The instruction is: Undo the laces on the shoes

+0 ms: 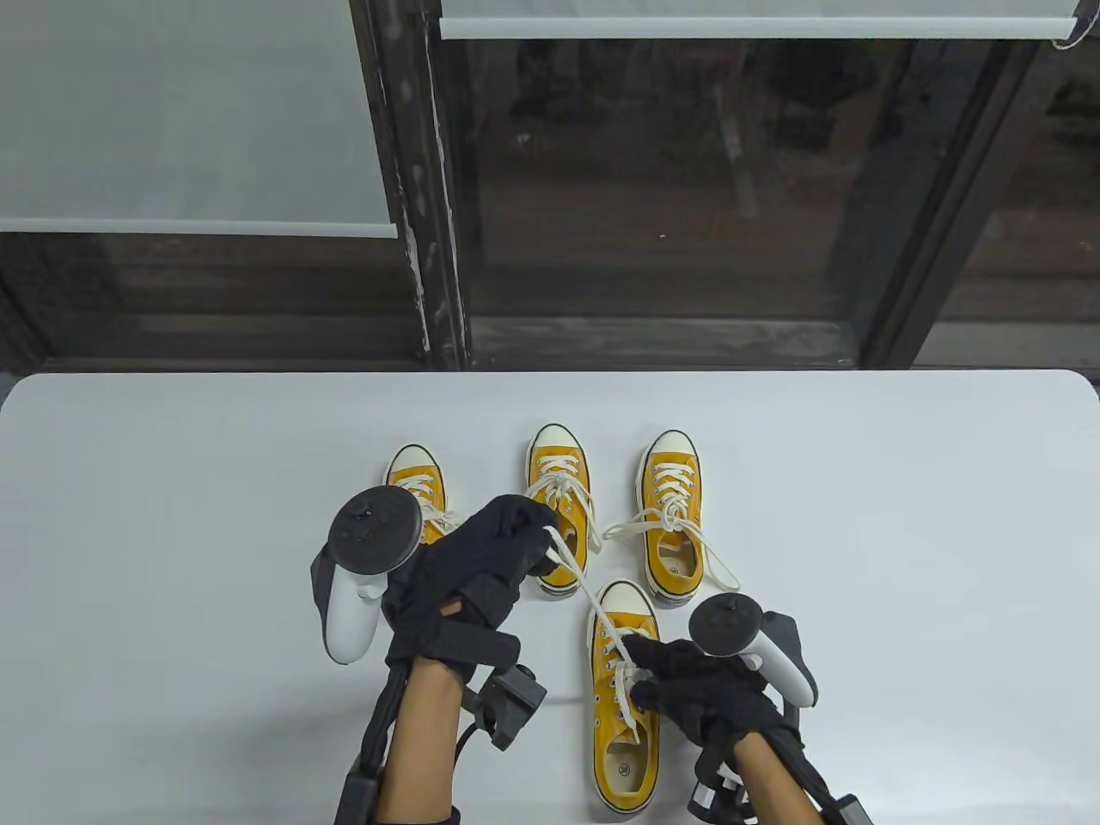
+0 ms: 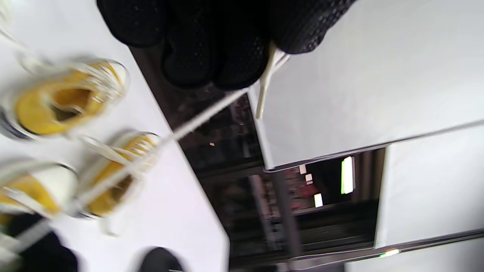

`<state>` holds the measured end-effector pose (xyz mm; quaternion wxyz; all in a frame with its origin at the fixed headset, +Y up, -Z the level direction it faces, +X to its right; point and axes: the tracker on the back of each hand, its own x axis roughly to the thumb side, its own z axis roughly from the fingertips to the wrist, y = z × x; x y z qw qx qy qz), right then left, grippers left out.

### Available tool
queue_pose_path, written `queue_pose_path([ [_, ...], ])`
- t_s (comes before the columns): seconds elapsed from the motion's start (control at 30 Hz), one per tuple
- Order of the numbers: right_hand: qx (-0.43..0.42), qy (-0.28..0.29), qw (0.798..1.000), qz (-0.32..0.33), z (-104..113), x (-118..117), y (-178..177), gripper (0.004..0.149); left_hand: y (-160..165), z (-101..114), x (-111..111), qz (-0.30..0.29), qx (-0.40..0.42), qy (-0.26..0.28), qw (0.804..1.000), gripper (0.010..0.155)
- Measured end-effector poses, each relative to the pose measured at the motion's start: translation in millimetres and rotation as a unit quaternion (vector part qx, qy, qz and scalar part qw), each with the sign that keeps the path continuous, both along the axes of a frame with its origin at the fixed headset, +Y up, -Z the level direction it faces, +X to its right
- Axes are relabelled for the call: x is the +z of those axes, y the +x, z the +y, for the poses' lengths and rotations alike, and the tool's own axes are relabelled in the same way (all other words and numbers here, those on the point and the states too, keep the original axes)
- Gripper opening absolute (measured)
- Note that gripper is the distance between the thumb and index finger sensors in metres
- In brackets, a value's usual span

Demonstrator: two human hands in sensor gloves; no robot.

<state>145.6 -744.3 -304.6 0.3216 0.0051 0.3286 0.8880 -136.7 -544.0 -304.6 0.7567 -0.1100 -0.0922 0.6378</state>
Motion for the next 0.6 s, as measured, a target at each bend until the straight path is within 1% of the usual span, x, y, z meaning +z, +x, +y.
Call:
queue_pose_path([
  [0.03,0.003,0.002,1.000,0.000,0.1,0.0,-0.4,0.059,-0.8,4.2,1.1,-0.002,0.011,0.006,1.000,0.040],
  [0.07,0.011,0.007,1.000,-0.002,0.5,0.3,-0.7,0.058,-2.5,12.0,2.7,-0.014,0.038,0.028,0.999,0.041],
  [0.17,0.022,0.014,1.000,0.000,0.6,0.3,-1.4,0.058,-3.5,32.9,10.1,-0.042,0.128,0.057,0.989,0.041],
  [0.23,0.022,0.015,1.000,-0.002,0.5,0.3,-1.4,0.057,-4.8,42.5,16.3,-0.022,0.119,0.080,0.989,0.041],
  [0.3,0.031,0.021,0.999,-0.001,0.9,0.4,-2.0,0.056,-5.1,44.9,20.9,0.023,0.065,0.095,0.993,0.041],
  [0.33,0.032,0.022,0.999,0.001,1.1,0.5,-2.2,0.056,-5.0,44.1,21.4,0.034,0.035,0.094,0.994,0.041],
  [0.37,0.031,0.022,0.999,0.001,1.2,0.6,-2.4,0.056,-4.6,41.6,22.2,0.043,-0.015,0.084,0.995,0.041],
  [0.4,0.030,0.022,0.999,0.002,1.4,0.5,-2.4,0.056,-3.7,36.6,22.3,0.060,-0.079,0.077,0.992,0.042],
  [0.43,0.027,0.021,0.999,0.002,1.4,0.3,-2.2,0.056,-2.6,32.6,22.0,0.074,-0.115,0.074,0.988,0.042],
  [0.5,0.016,0.019,1.000,0.004,2.4,0.0,-1.6,0.055,3.3,17.1,21.9,0.120,-0.211,0.060,0.968,0.046],
  [0.53,0.008,0.019,1.000,0.005,3.8,-0.1,-1.3,0.055,6.5,11.2,21.2,0.125,-0.240,0.061,0.961,0.048],
  [0.6,-0.003,0.035,0.999,0.000,10.5,0.5,-0.1,0.059,18.4,-11.8,18.9,0.091,-0.318,0.042,0.943,0.056],
])
